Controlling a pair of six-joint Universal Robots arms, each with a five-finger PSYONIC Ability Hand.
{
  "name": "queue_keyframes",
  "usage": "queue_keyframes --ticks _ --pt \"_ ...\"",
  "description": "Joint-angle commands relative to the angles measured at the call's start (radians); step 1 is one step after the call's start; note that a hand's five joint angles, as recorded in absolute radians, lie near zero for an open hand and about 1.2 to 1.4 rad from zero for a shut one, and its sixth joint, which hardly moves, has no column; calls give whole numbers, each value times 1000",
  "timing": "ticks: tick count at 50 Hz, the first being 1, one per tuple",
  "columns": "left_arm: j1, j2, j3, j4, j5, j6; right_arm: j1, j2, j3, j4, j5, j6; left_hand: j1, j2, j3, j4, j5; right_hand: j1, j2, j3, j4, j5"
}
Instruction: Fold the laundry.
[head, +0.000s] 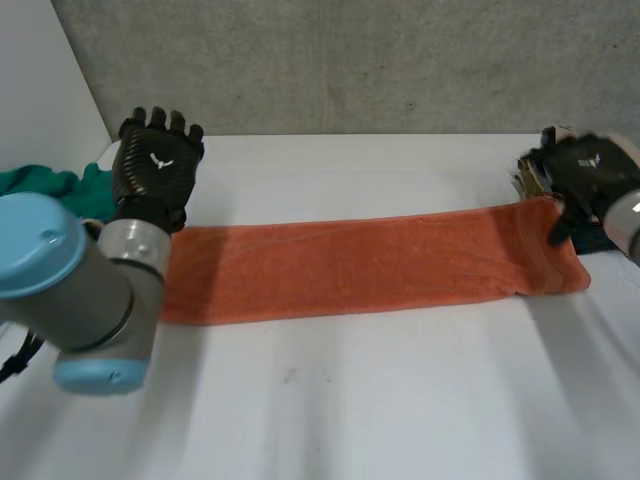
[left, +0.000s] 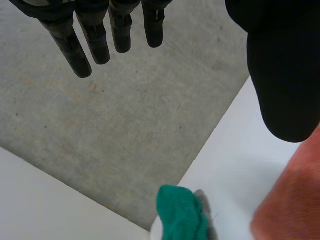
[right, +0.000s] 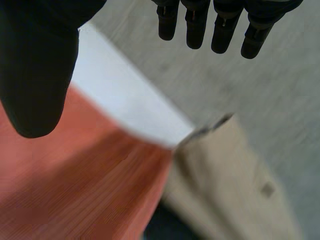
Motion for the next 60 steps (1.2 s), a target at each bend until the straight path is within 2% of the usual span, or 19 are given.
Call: queue_keyframes --ticks 1,6,13,17,21,22,30,36,42,45,49,54,56,60 --pt "-6 85 -119 -28 9 -129 -87 0 69 121 -58 -39 -16 -30 -36 -29 -49 64 85 82 81 79" --pt "-10 83 -143 -53 15 -167 -125 81 107 26 -101 -107 -16 -30 -36 -29 -49 163 185 181 180 178" --pt "-7 74 -153 -58 20 -177 -130 172 104 -69 -97 -138 -16 -30 -36 -29 -49 243 265 261 260 258" --pt "-6 74 -153 -58 20 -177 -130 215 92 -128 -95 -139 -16 -30 -36 -29 -49 384 405 402 400 398" --pt "-7 74 -154 -58 20 -177 -130 231 89 -192 -92 -141 -16 -30 -36 -29 -49 800 821 817 816 814" --pt "-9 74 -154 -58 20 -177 -130 236 89 -209 -84 -141 -16 -30 -36 -29 -49 1156 1177 1173 1172 1170" --pt "-10 88 -157 -59 15 -177 -188 175 158 -224 11 -150 -16 -30 -36 -29 -49 1161 1183 1179 1178 1176" --pt "-4 113 -171 -59 18 -177 -289 41 233 -218 5 -202 -16 -30 -36 -29 -49 1161 1183 1179 1178 1176" --pt "-6 122 -186 -59 17 -177 -381 32 213 -182 38 -355 -16 -30 -36 -29 -49 1161 1183 1179 1178 1176" --pt "-7 136 -194 -64 15 -177 -432 40 183 -136 74 -461 -16 -30 -36 -29 -49 1161 1183 1179 1178 1176" --pt "-4 152 -208 -68 17 -178 -496 32 147 -112 132 -515 -16 -30 -36 -29 -49 1161 1183 1179 1178 1176" --pt "-3 159 -205 -71 17 -178 -383 11 137 -120 132 -446 -16 -30 -36 -29 -49 1161 1183 1179 1178 1176" --pt "-3 168 -203 -71 17 -177 -282 -35 134 -134 131 -342 -16 -30 -36 -29 -49 1161 1183 1179 1178 1176" --pt "-6 185 -203 -71 15 -178 -122 -104 135 -146 132 -239 -16 -30 -36 -29 -49 1161 1183 1179 1178 1176"
